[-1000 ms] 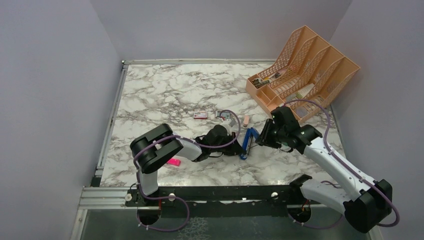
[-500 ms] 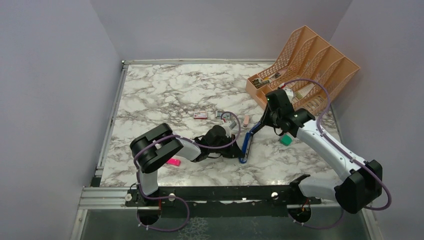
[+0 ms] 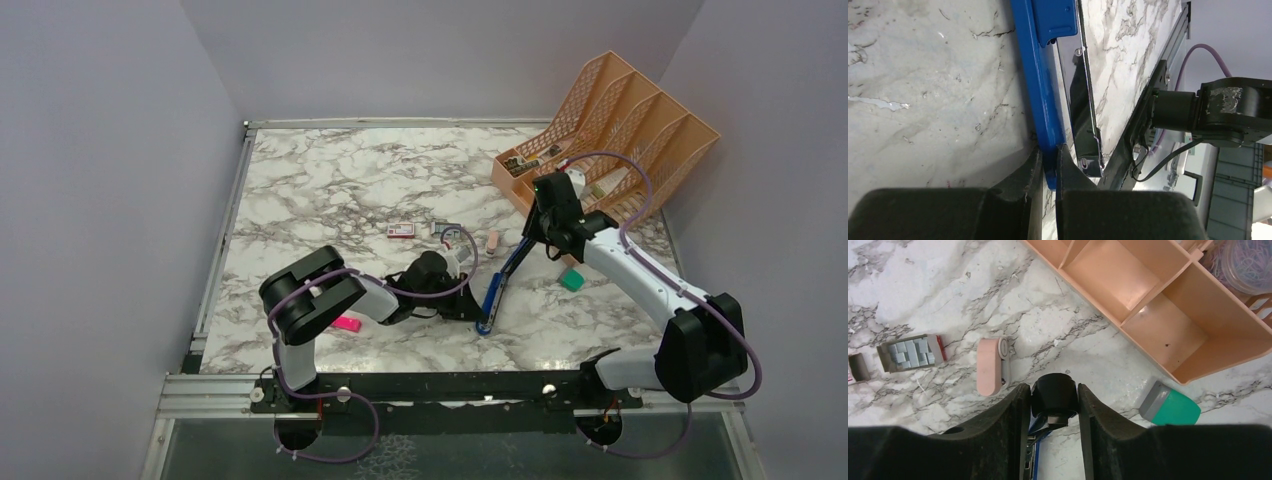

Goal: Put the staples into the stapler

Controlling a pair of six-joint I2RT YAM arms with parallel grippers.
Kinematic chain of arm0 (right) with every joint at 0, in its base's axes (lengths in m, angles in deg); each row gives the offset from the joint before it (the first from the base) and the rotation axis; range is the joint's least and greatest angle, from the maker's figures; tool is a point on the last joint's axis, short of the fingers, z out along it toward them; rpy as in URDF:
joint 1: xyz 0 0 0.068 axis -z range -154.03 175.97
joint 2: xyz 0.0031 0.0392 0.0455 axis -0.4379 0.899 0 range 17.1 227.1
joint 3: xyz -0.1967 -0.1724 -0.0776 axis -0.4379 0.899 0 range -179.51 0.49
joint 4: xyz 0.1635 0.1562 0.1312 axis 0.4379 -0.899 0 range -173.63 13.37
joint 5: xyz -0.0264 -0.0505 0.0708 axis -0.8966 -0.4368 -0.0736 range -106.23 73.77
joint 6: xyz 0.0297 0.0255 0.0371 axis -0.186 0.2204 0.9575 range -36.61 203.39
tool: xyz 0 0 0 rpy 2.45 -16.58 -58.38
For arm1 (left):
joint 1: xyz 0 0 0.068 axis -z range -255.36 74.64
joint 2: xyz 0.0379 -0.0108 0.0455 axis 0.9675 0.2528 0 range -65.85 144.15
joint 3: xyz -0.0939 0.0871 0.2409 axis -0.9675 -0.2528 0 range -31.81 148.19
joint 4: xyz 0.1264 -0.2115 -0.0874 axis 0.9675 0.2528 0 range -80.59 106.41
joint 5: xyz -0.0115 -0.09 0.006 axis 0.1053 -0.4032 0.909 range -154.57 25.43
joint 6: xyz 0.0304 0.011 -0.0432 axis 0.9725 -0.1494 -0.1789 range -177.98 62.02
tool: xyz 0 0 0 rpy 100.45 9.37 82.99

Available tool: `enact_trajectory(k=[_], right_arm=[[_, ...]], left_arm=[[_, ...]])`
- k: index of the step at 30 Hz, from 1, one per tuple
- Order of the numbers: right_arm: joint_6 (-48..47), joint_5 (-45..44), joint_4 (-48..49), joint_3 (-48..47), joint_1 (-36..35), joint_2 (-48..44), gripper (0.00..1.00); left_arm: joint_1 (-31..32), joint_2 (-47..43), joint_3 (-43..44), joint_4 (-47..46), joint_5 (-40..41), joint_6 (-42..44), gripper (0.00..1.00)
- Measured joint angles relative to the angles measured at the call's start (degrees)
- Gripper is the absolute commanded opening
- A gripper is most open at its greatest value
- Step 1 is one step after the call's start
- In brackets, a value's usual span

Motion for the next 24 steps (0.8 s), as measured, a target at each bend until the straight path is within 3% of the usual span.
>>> enact_trajectory(k=[7, 24], right_arm=[[-0.6, 0.5, 0.5, 2.0, 0.4, -0.3, 0.67], [-0.5, 3.7, 0.7, 3.6, 0.4, -4.1, 0.83]], left_arm=[[-1.2, 0.0, -0.1, 0.0, -2.6, -1.2, 0.0], [-3.8, 1.6, -0.1, -1.3, -5.9, -5.3, 0.0]])
